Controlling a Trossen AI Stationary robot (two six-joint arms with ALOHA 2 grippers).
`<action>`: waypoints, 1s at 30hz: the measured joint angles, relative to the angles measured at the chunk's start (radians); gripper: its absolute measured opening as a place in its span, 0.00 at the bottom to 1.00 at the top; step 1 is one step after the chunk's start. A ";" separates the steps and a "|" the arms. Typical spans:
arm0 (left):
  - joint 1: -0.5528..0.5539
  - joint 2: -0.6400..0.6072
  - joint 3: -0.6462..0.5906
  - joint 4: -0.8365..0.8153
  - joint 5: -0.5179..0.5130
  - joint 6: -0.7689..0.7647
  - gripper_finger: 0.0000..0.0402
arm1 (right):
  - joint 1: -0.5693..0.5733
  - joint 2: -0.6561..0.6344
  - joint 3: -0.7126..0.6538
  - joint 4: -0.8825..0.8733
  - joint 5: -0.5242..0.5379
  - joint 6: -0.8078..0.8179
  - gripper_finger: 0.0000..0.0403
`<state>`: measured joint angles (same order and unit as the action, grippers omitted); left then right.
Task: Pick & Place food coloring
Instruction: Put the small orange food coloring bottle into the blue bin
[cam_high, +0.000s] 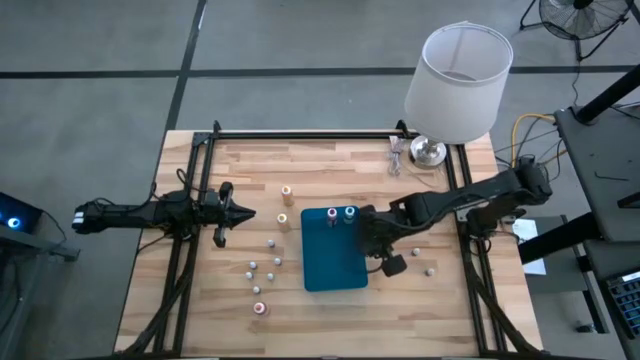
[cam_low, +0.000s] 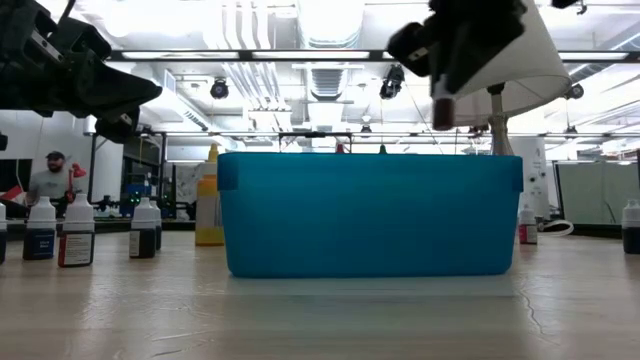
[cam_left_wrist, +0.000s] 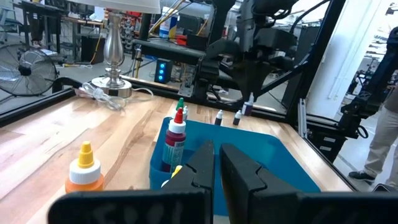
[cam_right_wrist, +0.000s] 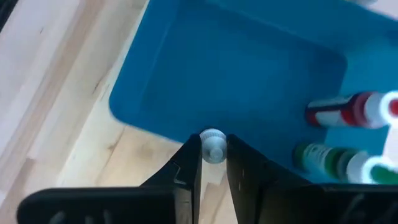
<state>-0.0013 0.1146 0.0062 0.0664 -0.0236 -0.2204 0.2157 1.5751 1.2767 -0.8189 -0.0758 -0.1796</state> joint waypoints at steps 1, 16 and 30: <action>0.000 0.000 0.000 0.000 0.000 0.000 0.00 | 0.000 0.014 0.015 -0.002 0.001 -0.008 0.12; 0.000 0.000 0.000 0.000 0.000 0.000 0.00 | 0.003 0.133 0.081 0.042 0.001 -0.011 0.12; 0.000 0.000 0.000 0.000 0.000 0.000 0.00 | -0.001 0.144 0.002 0.136 0.053 0.048 0.12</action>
<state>-0.0017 0.1150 0.0063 0.0662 -0.0237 -0.2205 0.2150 1.7187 1.2784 -0.6828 -0.0227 -0.1314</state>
